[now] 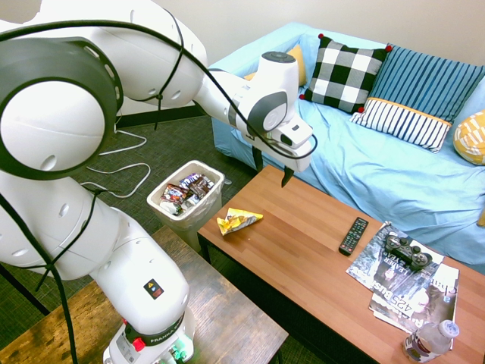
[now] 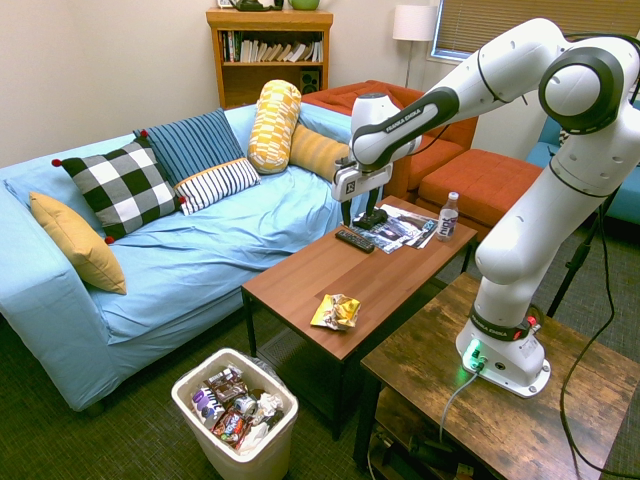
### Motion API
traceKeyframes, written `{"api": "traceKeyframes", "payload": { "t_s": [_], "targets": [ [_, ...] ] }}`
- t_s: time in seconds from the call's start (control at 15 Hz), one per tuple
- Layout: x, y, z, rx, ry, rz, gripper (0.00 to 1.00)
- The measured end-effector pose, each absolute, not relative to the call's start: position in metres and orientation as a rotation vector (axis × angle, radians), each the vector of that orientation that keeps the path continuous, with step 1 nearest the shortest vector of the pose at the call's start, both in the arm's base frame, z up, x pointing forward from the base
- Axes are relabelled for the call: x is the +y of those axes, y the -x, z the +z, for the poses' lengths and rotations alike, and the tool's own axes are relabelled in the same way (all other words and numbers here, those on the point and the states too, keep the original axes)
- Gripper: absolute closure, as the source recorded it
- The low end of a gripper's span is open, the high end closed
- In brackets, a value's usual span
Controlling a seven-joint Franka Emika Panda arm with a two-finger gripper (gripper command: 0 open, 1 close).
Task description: Throw the chip bag in the trash bin
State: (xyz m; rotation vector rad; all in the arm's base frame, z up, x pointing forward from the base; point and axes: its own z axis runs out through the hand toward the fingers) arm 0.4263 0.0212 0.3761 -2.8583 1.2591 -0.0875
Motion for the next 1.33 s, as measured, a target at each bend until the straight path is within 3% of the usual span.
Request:
{"api": "traceKeyframes", "payload": {
  "t_s": [0.27,1.33],
  "targets": [
    [0.025,-0.429,0.360,1.270,2.843,-0.047,0.00],
    [0.106,-0.425,0.146,1.256,2.848,0.338,0.00]
  ]
}}
